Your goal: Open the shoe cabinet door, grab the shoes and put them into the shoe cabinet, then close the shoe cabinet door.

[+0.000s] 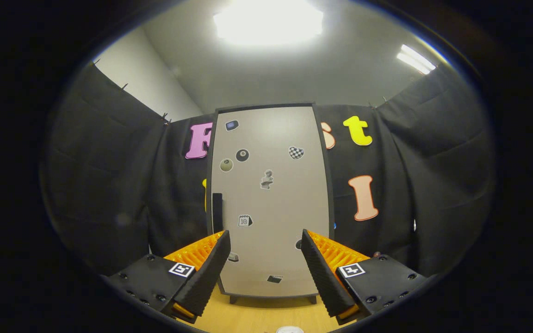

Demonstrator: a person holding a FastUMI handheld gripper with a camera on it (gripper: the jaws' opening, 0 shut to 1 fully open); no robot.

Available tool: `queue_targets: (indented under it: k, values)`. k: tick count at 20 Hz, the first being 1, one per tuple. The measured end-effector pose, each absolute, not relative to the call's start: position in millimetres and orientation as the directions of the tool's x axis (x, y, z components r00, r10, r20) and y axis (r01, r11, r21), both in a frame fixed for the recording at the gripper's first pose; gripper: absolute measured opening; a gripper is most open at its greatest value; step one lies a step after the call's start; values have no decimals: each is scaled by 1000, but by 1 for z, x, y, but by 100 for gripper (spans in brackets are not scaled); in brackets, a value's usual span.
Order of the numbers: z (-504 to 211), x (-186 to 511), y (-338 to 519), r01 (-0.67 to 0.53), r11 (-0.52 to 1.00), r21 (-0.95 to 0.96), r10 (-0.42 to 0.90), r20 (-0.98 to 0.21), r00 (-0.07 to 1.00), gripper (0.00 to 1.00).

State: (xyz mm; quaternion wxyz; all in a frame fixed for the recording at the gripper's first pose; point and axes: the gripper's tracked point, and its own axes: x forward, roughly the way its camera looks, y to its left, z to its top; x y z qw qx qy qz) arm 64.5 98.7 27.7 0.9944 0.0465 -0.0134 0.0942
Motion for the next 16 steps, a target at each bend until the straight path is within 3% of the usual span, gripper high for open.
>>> queue_targets:
  k: [9, 16]
  values:
    - [41, 131, 191, -288, 954, 87, 285, 46, 957, 97]
    - [41, 181, 234, -286, 957, 50, 284, 55, 957, 97]
